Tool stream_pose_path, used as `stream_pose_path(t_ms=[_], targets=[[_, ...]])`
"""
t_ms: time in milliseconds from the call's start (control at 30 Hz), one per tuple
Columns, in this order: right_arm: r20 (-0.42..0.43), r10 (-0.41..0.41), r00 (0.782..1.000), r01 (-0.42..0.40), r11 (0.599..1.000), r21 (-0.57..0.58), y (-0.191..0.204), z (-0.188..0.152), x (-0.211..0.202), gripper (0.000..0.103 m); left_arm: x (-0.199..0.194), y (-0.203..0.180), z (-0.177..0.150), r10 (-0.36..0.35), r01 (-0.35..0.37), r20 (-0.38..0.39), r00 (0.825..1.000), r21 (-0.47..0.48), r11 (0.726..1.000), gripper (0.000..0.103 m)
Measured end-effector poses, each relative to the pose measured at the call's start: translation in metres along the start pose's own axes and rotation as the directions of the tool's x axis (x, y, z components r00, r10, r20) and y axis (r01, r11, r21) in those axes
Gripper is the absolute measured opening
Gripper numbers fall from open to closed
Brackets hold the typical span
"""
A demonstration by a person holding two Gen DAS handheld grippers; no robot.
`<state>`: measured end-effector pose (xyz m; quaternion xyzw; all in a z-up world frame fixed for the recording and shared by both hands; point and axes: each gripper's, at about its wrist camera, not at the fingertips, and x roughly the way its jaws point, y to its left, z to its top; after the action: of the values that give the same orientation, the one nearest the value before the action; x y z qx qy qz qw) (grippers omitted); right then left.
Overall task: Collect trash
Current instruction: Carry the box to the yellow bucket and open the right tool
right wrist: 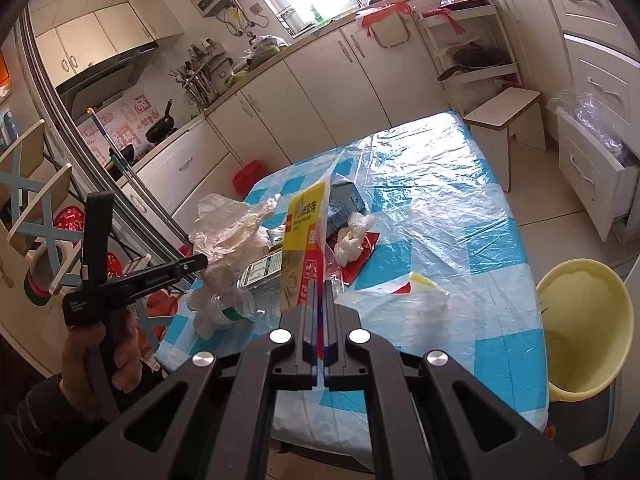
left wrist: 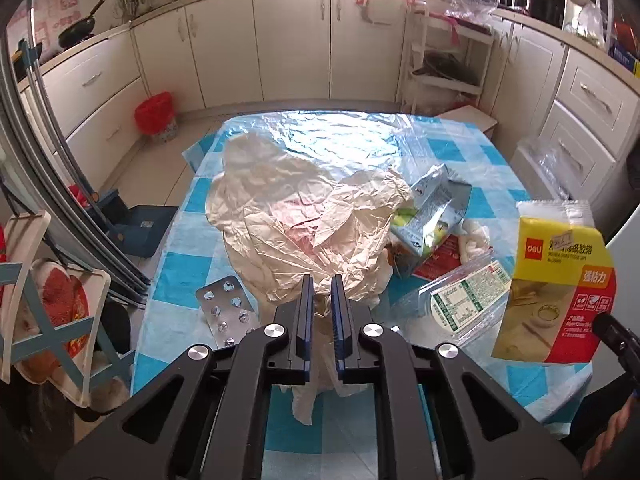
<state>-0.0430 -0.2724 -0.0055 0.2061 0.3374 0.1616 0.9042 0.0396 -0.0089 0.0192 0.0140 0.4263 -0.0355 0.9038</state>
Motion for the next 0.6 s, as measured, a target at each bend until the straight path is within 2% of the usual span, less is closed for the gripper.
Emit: stream_pose_path(t_ms=[200,367,600], targets=[[0.023,-0.005,1.0,0.005,1.0,-0.001,0.0,0.0,-0.007,0.002,-0.023,0.012,0.001,-0.04,0.043,0.09,0.995,-0.042,0.998,0.007],[0.066,-0.025,0.997,0.025,1.0,0.009,-0.007,0.006,-0.02,0.002,-0.052,0.018,0.007,-0.102,0.116,0.182,0.978,-0.068,0.991,0.007],[0.133,-0.11,0.985,0.105,0.993,0.049,-0.036,0.02,-0.047,0.002,-0.074,0.001,0.013,-0.227,0.243,0.203,0.953,-0.06,0.968,0.007]])
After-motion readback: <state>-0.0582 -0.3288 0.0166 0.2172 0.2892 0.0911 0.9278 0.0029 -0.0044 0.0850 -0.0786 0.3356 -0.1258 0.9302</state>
